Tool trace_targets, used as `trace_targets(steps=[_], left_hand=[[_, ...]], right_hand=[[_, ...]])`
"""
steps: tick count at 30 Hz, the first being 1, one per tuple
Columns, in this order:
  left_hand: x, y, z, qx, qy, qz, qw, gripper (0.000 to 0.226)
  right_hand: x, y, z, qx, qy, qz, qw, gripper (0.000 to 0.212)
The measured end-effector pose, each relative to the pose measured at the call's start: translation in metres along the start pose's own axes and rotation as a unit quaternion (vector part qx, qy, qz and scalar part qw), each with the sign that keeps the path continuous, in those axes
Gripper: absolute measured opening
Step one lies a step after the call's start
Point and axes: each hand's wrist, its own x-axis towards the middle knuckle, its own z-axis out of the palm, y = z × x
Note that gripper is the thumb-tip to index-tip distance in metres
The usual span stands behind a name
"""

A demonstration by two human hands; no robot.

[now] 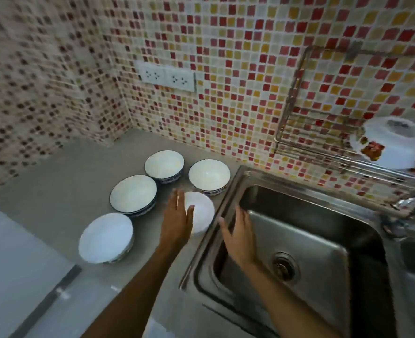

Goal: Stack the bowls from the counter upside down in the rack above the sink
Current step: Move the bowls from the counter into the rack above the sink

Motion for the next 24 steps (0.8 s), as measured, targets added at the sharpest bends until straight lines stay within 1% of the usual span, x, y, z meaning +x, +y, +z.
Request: trace_targets(steps=[3, 6, 8, 9, 12, 14, 17, 22, 24], left_hand=[[0.0, -0.032, -0.008, -0.039, -0.017, -0.045, 0.998, 0.055], [0.006, -0.051, -0.007, -0.089, -0.038, -0.086, 0.992, 0.059], [0.012, -0.06, -0.005, -0.144, -0.049, -0.113, 0.982, 0.059], [0.014, -0.064, -0.003, -0.171, -0.05, -0.12, 0.977, 0.055], [0.019, -0.071, 0.0, -0.229, -0.058, -0.121, 0.964, 0.048], [0.022, -0.075, 0.005, -0.245, -0.068, -0.122, 0.959, 0.047], [0.024, -0.078, 0.011, -0.248, -0.077, -0.117, 0.959, 0.048], [0.023, -0.075, 0.005, -0.263, -0.096, -0.106, 0.954, 0.044], [0.019, -0.072, 0.002, -0.28, -0.096, -0.109, 0.949, 0.049]], right_hand=[[0.009, -0.025, 0.041, 0.03, -0.035, 0.068, 0.997, 0.078], [0.018, -0.036, 0.071, 0.032, -0.055, 0.128, 0.99, 0.077], [0.025, -0.036, 0.082, 0.029, -0.057, 0.159, 0.985, 0.072], [0.028, -0.036, 0.087, 0.023, -0.06, 0.17, 0.983, 0.068], [0.036, -0.032, 0.096, 0.014, -0.079, 0.207, 0.975, 0.053], [0.037, -0.031, 0.1, 0.003, -0.077, 0.221, 0.972, 0.05], [0.038, -0.033, 0.103, -0.012, -0.064, 0.218, 0.974, 0.048], [0.032, -0.034, 0.103, 0.006, -0.05, 0.227, 0.973, 0.048], [0.024, -0.032, 0.098, 0.02, -0.045, 0.23, 0.972, 0.047]])
